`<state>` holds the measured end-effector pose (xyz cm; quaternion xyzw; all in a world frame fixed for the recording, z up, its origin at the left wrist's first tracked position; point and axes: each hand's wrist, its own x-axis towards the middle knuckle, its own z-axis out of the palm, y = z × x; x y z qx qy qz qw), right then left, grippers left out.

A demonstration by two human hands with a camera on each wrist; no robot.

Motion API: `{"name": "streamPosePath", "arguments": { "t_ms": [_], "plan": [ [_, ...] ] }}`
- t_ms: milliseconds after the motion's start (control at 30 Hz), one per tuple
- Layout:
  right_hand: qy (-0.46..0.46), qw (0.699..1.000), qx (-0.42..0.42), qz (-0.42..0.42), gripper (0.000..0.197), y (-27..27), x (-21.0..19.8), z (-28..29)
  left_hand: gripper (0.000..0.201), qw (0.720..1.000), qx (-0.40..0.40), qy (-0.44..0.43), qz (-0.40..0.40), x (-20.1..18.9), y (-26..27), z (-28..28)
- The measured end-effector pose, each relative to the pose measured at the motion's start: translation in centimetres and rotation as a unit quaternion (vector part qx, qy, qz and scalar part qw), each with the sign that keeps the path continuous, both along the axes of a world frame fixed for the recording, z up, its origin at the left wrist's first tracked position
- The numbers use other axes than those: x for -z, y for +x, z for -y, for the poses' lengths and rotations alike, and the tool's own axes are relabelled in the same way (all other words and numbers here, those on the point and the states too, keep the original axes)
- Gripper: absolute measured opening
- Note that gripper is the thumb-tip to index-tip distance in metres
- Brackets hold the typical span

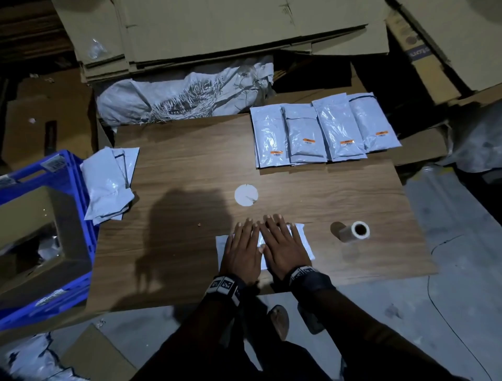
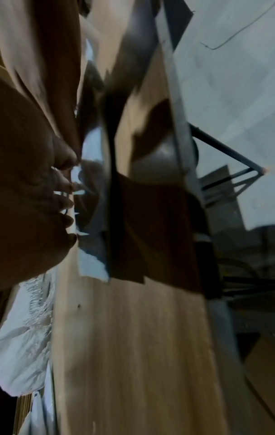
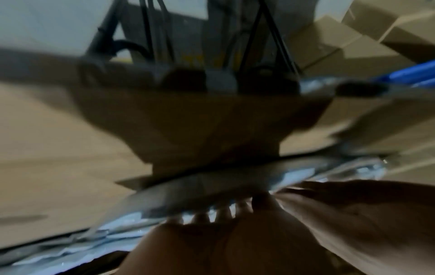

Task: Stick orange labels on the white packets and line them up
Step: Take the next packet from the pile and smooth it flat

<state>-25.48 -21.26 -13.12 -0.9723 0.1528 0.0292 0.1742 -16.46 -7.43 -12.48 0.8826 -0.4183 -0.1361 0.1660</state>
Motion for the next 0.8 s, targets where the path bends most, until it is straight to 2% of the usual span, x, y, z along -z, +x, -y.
{"name": "streamPosePath", "arguments": {
  "t_ms": [67, 400, 600, 700, 800],
  "plan": [
    [-0.010, 0.999, 0.005, -0.033, 0.060, -0.4, 1.2, -0.1, 0.063, 0.998, -0.001, 0.055, -0.025, 1.5, -0.3, -0.5],
    [-0.018, 0.999, -0.002, -0.040, 0.062, 0.0, 2.1, 0.1, 0.057, 0.999, -0.017, 0.034, 0.024, 3.1, -0.5, -0.5],
    [0.021, 0.998, -0.023, -0.049, 0.061, -0.3, 1.2, 0.7, 0.061, 0.998, 0.006, 0.067, -0.002, 2.8, -0.1, -0.8],
    [0.023, 0.997, -0.040, -0.067, 0.060, -1.8, 0.0, 2.4, 0.066, 0.997, 0.021, 0.076, 0.007, 2.5, 0.5, -1.1],
    [0.023, 0.997, -0.009, -0.071, 0.060, -4.9, -0.5, 4.5, 0.069, 0.995, 0.049, 0.091, 0.007, 1.8, 1.0, -1.6]
  ]
}}
